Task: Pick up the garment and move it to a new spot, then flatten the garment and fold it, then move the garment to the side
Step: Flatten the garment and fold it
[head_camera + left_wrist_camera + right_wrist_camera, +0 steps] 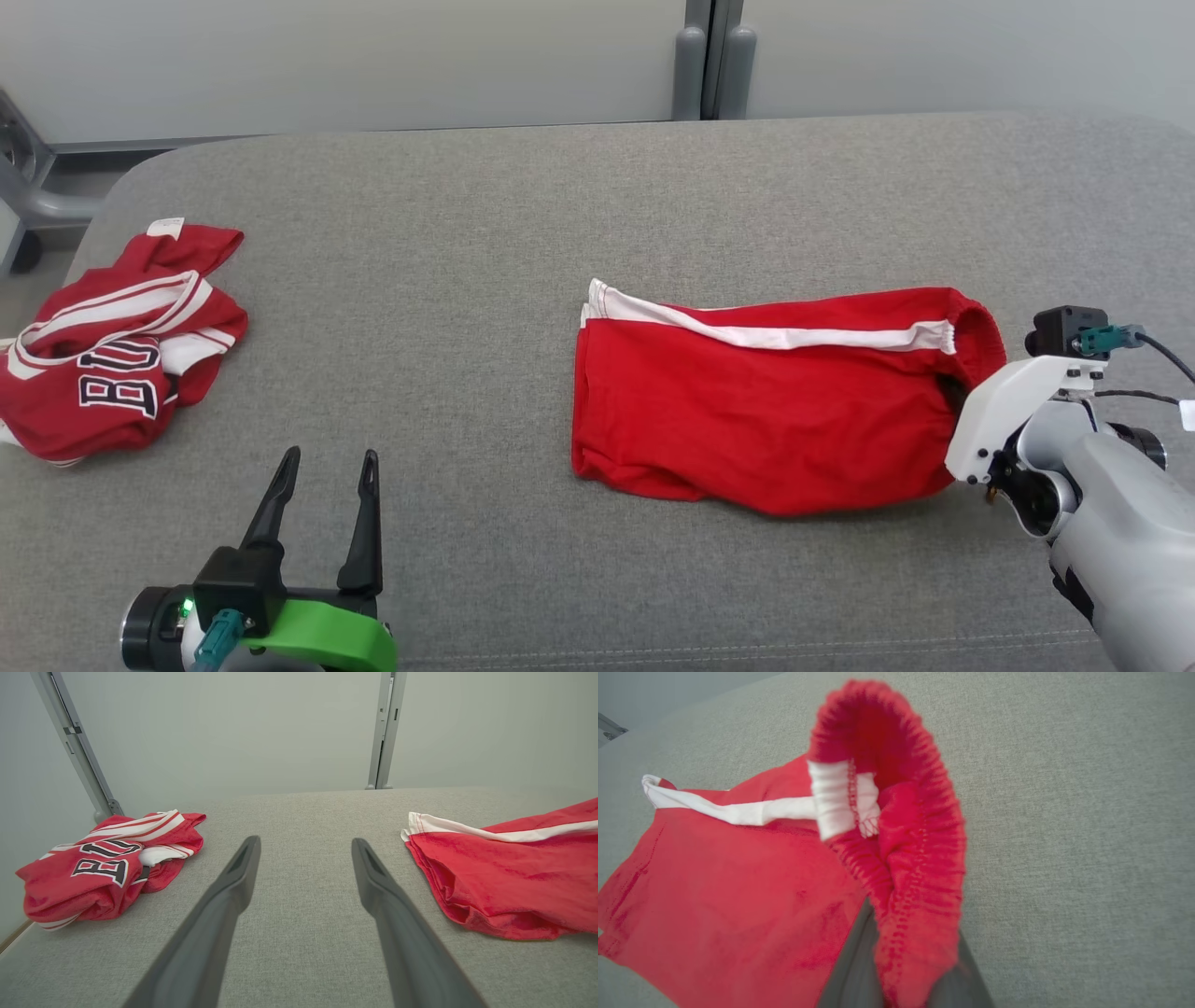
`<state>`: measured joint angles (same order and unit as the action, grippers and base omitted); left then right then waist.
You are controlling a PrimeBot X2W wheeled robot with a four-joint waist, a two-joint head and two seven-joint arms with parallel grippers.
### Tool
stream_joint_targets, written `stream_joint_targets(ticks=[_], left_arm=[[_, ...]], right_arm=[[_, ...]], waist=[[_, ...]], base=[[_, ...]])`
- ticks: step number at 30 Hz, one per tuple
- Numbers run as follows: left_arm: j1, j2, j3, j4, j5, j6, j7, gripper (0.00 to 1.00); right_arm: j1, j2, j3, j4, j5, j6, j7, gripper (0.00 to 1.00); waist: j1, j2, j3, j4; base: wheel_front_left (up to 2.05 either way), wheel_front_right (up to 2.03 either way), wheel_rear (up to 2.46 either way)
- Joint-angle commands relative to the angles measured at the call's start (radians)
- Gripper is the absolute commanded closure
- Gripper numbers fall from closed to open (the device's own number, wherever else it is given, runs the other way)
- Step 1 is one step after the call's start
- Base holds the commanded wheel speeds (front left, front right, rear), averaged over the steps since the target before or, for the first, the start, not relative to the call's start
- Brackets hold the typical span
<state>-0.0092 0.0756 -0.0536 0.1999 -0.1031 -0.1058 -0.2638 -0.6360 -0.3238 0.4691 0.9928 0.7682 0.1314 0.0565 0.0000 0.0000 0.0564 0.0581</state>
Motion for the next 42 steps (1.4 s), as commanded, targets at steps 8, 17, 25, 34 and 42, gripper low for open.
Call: stream_joint_targets(ticks=[8,17,25,34,42], left_arm=[[0.005,-0.006,0.005,0.014,-0.006,-0.007,0.001,0.00],[0.010,-0.008,0.002,0.019,0.000,-0.011,0.001,0.00],[0.001,-0.012,-0.008,0.026,-0.005,-0.014,0.001,0.00],[-0.020,-0.016,-0.023,0.043,-0.013,-0.016,0.001,0.00],[-0.024,-0.020,-0.038,0.050,-0.018,-0.017,0.001,0.00]], right_arm=[[0.061,-0.067,0.059,-0.269,0.317,-0.001,0.128,1.00],[0.058,-0.043,0.111,-0.382,0.480,-0.001,0.185,1.00],[0.002,0.018,0.138,-0.342,0.534,-0.001,0.194,1.00],[-0.064,0.090,0.163,-0.222,0.551,-0.001,0.206,1.00],[-0.127,0.155,0.162,-0.094,0.553,-0.001,0.192,1.00]], waist=[[0.0000,0.0000,-0.013,-0.017],[0.0000,0.0000,-0.020,-0.003],[0.0000,0.0000,-0.018,0.026],[0.0000,0.0000,-0.014,0.073],[0.0000,0.0000,-0.007,0.111]], base=[[0.00,0.00,0.00],[0.00,0.00,0.00],[0.00,0.00,0.00],[0.00,0.00,0.00],[0.00,0.00,0.00]])
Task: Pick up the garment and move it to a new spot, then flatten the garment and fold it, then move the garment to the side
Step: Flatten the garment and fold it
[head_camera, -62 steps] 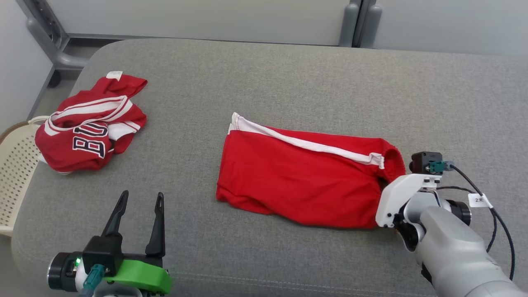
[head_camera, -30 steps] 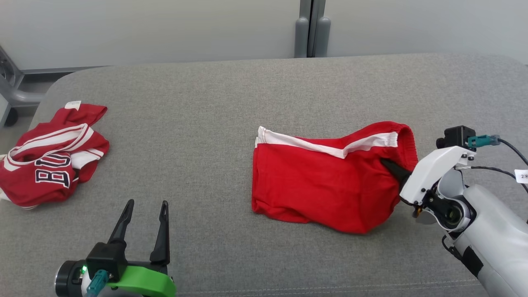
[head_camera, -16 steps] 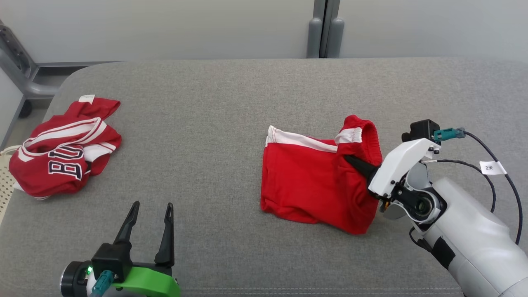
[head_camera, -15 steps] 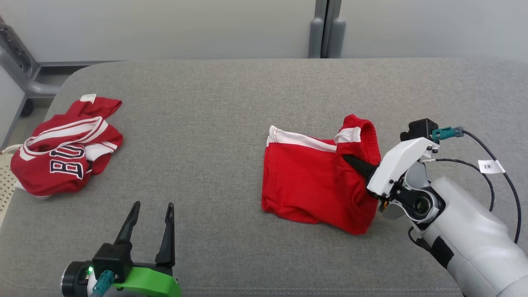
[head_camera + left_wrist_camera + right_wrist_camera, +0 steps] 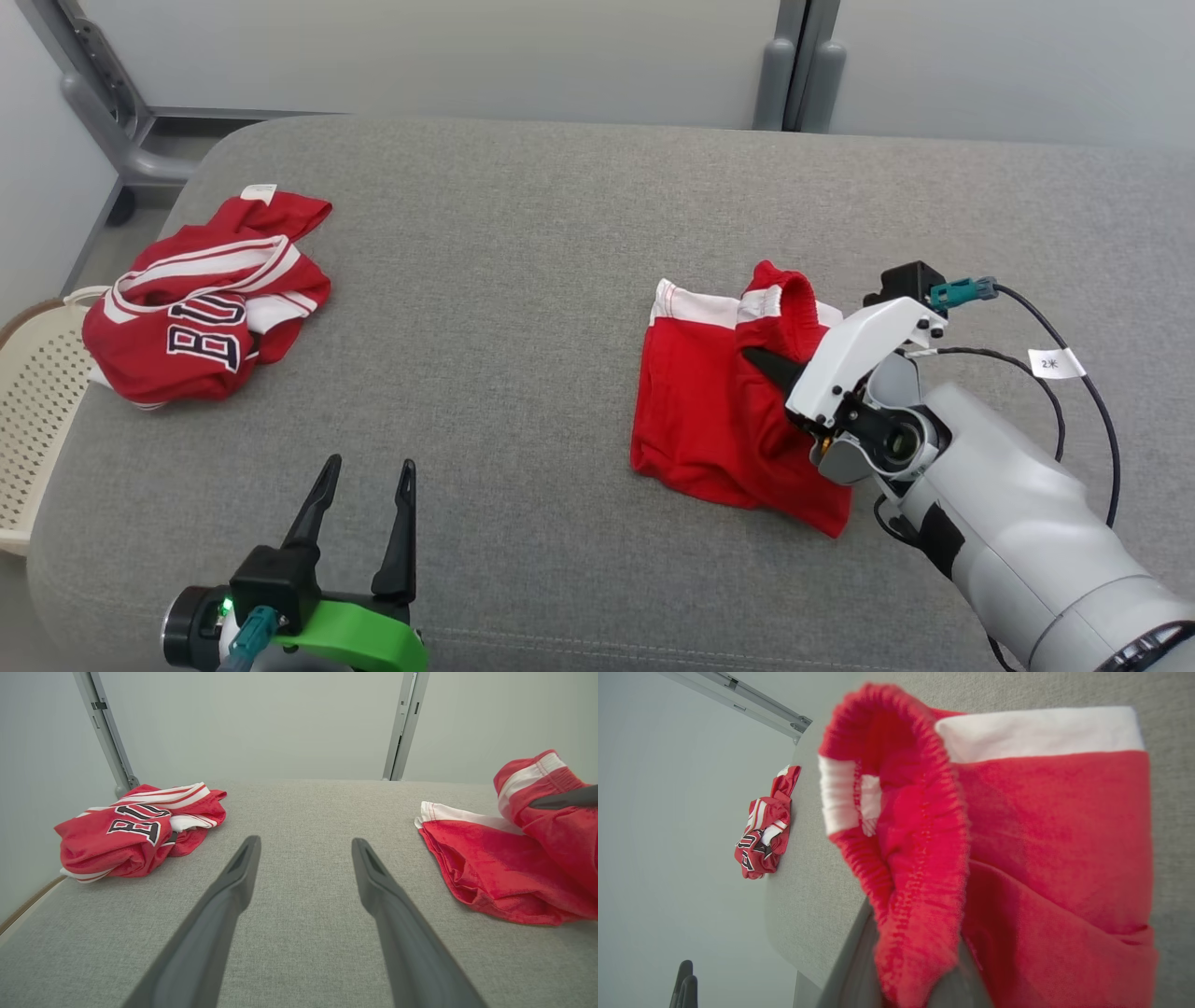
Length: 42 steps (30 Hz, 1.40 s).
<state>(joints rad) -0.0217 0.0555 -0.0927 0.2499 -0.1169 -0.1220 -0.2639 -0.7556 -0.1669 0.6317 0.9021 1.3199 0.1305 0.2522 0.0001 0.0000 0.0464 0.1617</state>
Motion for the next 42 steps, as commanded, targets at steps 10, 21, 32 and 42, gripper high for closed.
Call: stream_joint_targets(ticks=[10,21,32,42], left_arm=[[-0.022,-0.003,-0.023,0.008,-0.015,0.002,0.001,0.00],[-0.027,-0.005,-0.020,0.010,-0.018,0.006,0.001,0.00],[-0.021,-0.005,-0.001,0.001,-0.003,0.007,0.001,0.00],[-0.007,-0.004,0.019,-0.018,0.012,0.007,0.001,0.00]], right_arm=[[-0.088,0.067,0.004,0.197,-0.020,0.000,-0.041,1.00],[-0.113,0.086,0.017,0.257,-0.027,0.000,-0.077,0.00],[-0.087,0.042,0.046,0.148,-0.046,0.000,-0.146,0.00],[-0.025,-0.084,0.150,-0.007,-0.160,0.000,-0.333,0.00]], waist=[[-0.0001,0.0000,0.010,0.048],[-0.0001,0.0000,0.015,0.058],[-0.0001,0.0000,0.012,0.033],[-0.0001,0.0000,0.010,0.003]], base=[[0.00,0.00,0.00],[0.00,0.00,0.00],[0.00,0.00,0.00],[0.00,0.00,0.00]])
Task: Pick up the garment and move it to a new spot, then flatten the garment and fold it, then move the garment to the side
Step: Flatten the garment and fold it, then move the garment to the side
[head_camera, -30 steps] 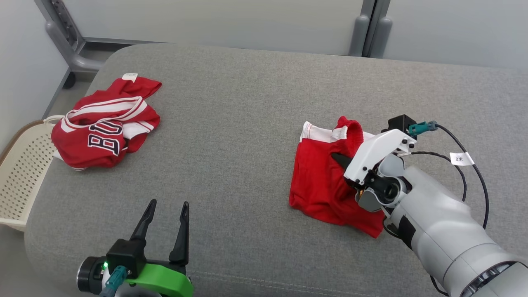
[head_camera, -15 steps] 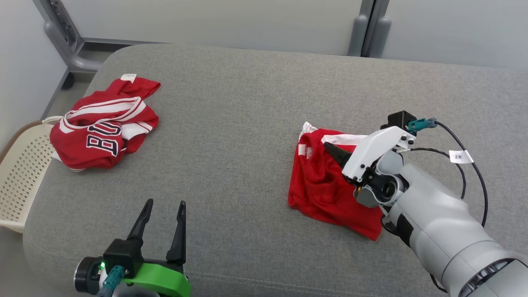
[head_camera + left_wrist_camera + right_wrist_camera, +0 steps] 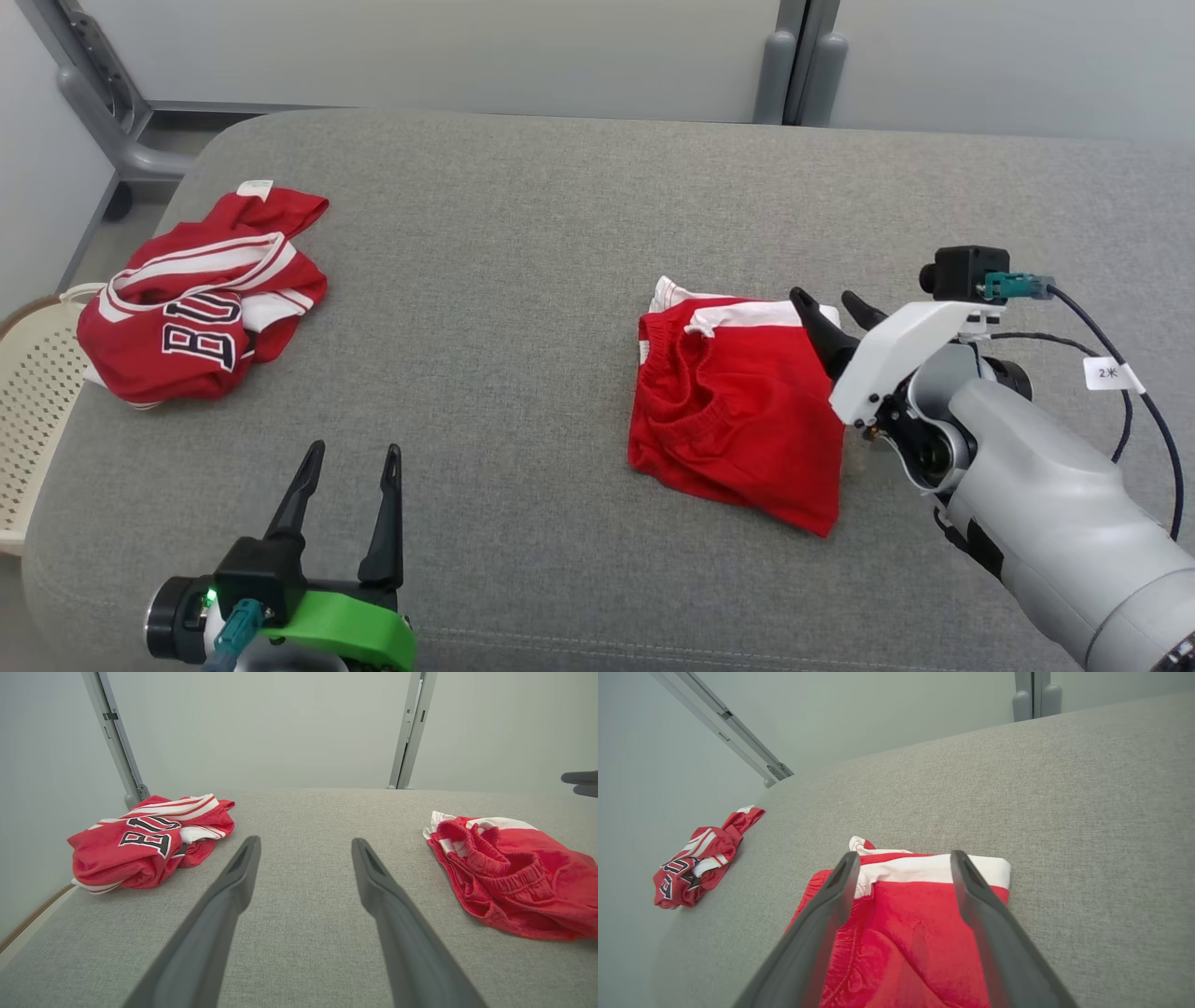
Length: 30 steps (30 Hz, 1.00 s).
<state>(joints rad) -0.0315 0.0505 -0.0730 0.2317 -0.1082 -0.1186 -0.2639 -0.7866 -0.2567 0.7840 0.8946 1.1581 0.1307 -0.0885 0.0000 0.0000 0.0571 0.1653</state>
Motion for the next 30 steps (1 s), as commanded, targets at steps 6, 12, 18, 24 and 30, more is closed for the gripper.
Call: stream_joint_targets(ticks=[6,12,18,24,30], left_arm=[[0.018,0.003,0.020,-0.022,0.018,0.005,0.001,0.00],[0.018,0.002,0.026,-0.033,0.026,0.005,0.001,0.00],[0.010,0.002,0.017,-0.031,0.024,0.004,0.001,0.00],[0.000,0.001,0.003,-0.023,0.017,0.002,0.001,0.00],[-0.006,0.001,-0.007,-0.018,0.011,0.003,0.001,0.00]], right_arm=[[0.051,-0.033,0.017,0.003,-0.013,0.000,-0.056,0.00],[0.060,-0.025,0.026,0.058,0.018,0.000,0.010,0.00],[0.014,0.008,0.044,0.145,0.027,0.000,0.119,0.00],[-0.041,0.036,0.059,0.228,0.043,0.000,0.236,0.00],[-0.091,0.066,0.057,0.322,0.057,0.000,0.335,0.00]], waist=[[0.0000,0.0000,-0.004,-0.019],[0.0000,0.0000,-0.002,-0.031],[0.0000,0.0000,0.005,-0.029],[0.0000,0.0000,0.010,-0.012],[0.0000,0.0000,0.021,0.006]], base=[[0.00,0.00,0.00],[0.00,0.00,0.00],[0.00,0.00,0.00],[0.00,0.00,0.00],[0.00,0.00,0.00]])
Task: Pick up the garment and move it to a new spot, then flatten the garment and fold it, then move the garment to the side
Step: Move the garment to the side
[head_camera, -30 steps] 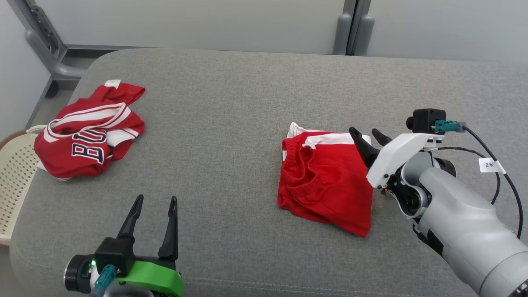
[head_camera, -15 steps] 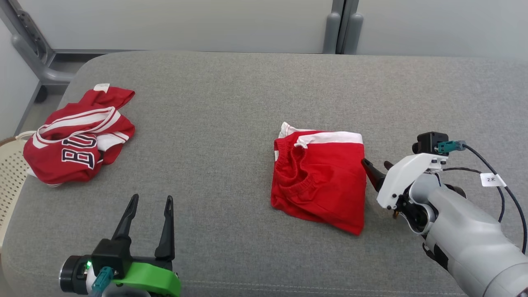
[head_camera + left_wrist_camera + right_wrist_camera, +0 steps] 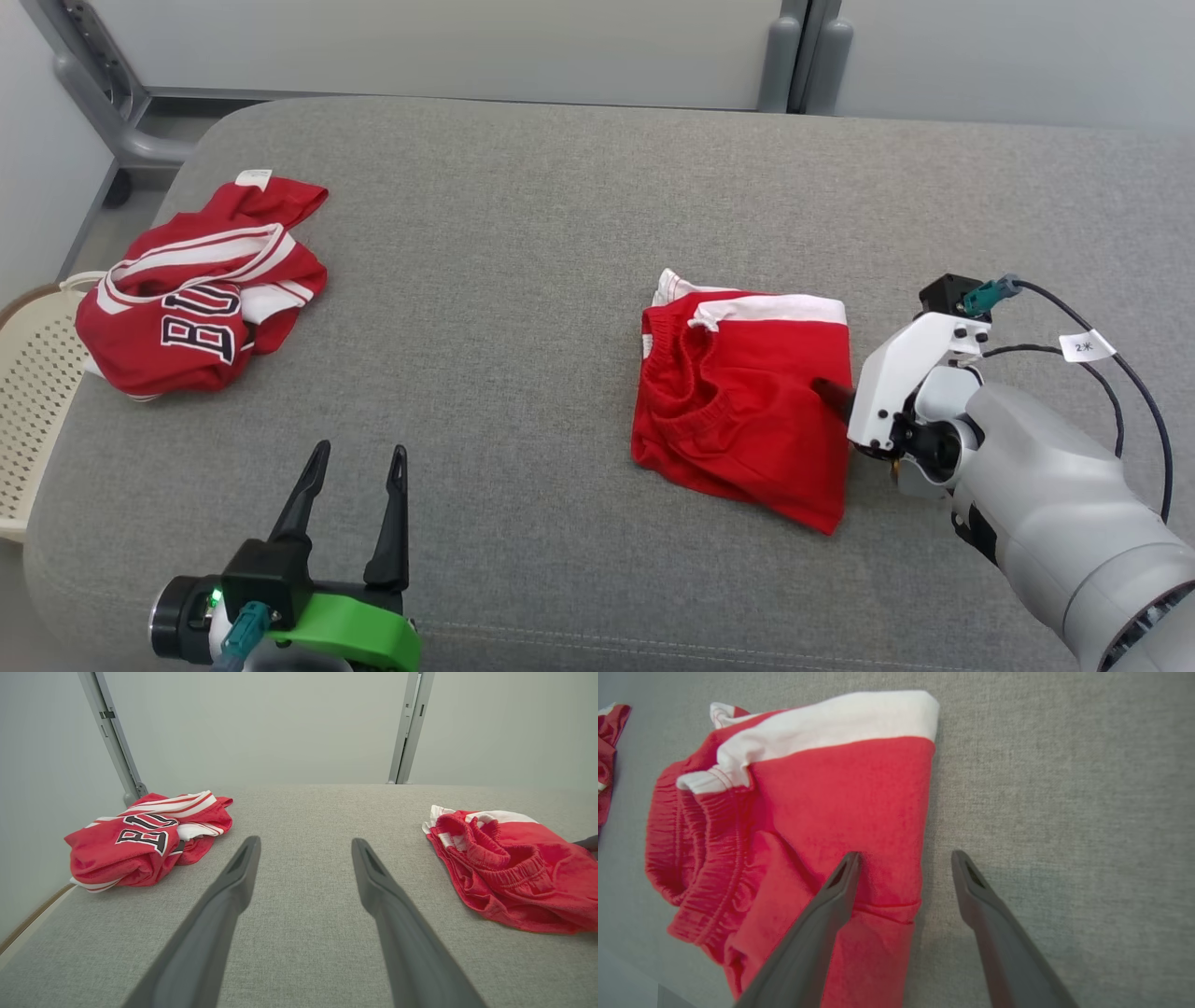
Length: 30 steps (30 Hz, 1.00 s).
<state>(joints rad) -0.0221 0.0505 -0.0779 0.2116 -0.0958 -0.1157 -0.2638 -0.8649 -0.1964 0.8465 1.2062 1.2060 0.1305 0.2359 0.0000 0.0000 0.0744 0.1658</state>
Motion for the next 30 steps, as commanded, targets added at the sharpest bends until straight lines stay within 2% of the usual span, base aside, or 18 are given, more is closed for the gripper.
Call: stream_joint_targets(ticks=[1,11,21,22,23,24,30], left_arm=[[-0.017,0.001,-0.003,0.003,-0.003,0.000,0.001,0.00],[-0.026,0.001,-0.015,0.009,-0.015,0.005,0.001,0.00],[-0.037,0.000,-0.029,0.012,-0.027,0.011,0.001,0.00],[-0.038,0.000,-0.029,0.012,-0.028,0.011,0.001,0.00],[-0.039,0.000,-0.027,0.012,-0.027,0.011,0.001,0.00],[-0.040,0.000,-0.026,0.013,-0.026,0.011,0.001,0.00],[-0.040,0.000,-0.010,0.003,-0.015,0.011,0.001,0.00]], right_arm=[[-0.022,0.007,-0.004,0.024,0.006,0.000,0.022,0.00],[-0.051,0.024,-0.028,0.083,0.024,0.000,0.099,0.00],[-0.007,0.004,-0.062,0.087,0.007,0.000,0.135,0.00],[-0.005,0.007,-0.065,0.087,0.004,0.000,0.136,0.15],[-0.007,0.013,-0.068,0.087,0.004,0.000,0.132,0.60],[-0.014,0.020,-0.073,0.087,0.004,0.000,0.119,1.00],[-0.038,0.025,-0.077,0.087,-0.013,0.000,0.081,1.00]], waist=[[0.0000,0.0000,0.004,0.008],[0.0000,0.0000,0.010,0.038],[0.0000,0.0000,0.029,0.063],[0.0000,0.0000,0.031,0.064],[0.0000,0.0000,0.033,0.064],[0.0000,0.0000,0.036,0.063],[0.0000,0.0000,0.036,0.045]], base=[[0.00,0.00,0.00],[0.00,0.00,0.00],[0.00,0.00,0.00],[0.00,0.00,0.00],[0.00,0.00,0.00],[0.00,0.00,0.00],[0.00,0.00,0.00]])
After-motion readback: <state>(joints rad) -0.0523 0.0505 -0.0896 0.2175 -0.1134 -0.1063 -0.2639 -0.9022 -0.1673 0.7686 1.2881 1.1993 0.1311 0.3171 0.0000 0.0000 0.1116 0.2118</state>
